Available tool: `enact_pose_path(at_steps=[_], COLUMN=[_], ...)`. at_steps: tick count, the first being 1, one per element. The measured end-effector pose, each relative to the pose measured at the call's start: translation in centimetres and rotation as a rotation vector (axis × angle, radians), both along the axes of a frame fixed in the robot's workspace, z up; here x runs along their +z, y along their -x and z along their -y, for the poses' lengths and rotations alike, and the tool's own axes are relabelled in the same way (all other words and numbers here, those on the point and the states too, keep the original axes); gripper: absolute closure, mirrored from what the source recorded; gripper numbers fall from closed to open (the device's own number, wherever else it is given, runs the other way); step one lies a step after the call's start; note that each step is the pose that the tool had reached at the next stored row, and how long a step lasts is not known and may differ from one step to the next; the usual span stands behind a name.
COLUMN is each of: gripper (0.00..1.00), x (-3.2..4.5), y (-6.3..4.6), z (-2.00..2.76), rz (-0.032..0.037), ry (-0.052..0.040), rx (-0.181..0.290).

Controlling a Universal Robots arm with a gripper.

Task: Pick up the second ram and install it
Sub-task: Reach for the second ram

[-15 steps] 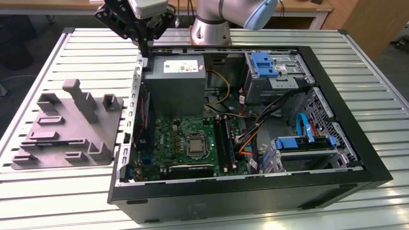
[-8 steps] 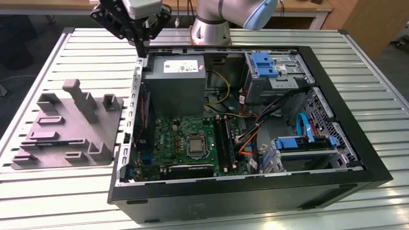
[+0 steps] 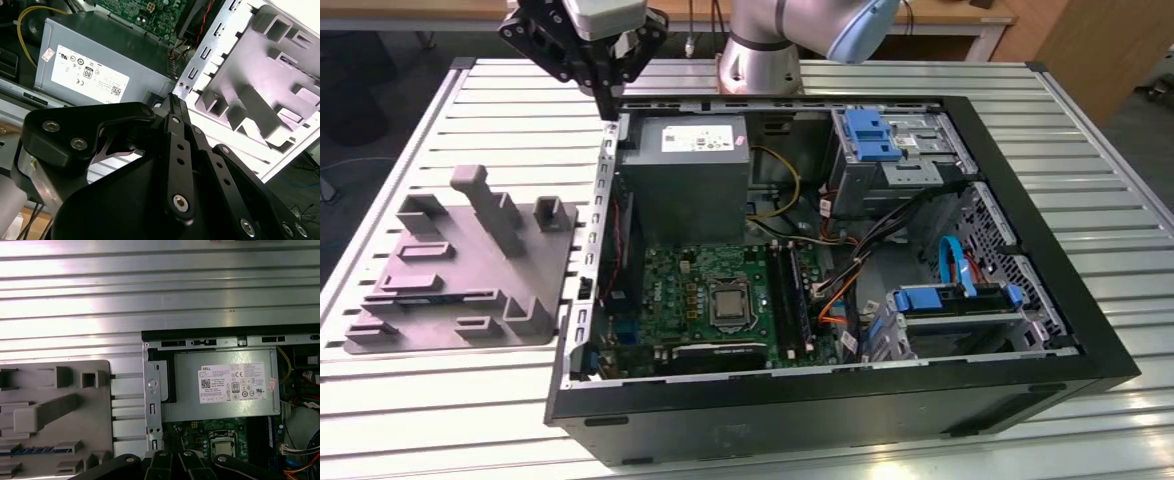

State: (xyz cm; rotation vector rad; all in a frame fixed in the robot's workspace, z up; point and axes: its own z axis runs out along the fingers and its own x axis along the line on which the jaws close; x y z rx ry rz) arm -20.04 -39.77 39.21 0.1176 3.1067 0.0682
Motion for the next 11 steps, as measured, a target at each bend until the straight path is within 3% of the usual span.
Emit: enact_pose_path(at_steps=[11], gripper=[0.9], x=[-0.07], y=[1.6], z=[-0.01], rz=[0.001], ry=[0.0], rx=[0.0])
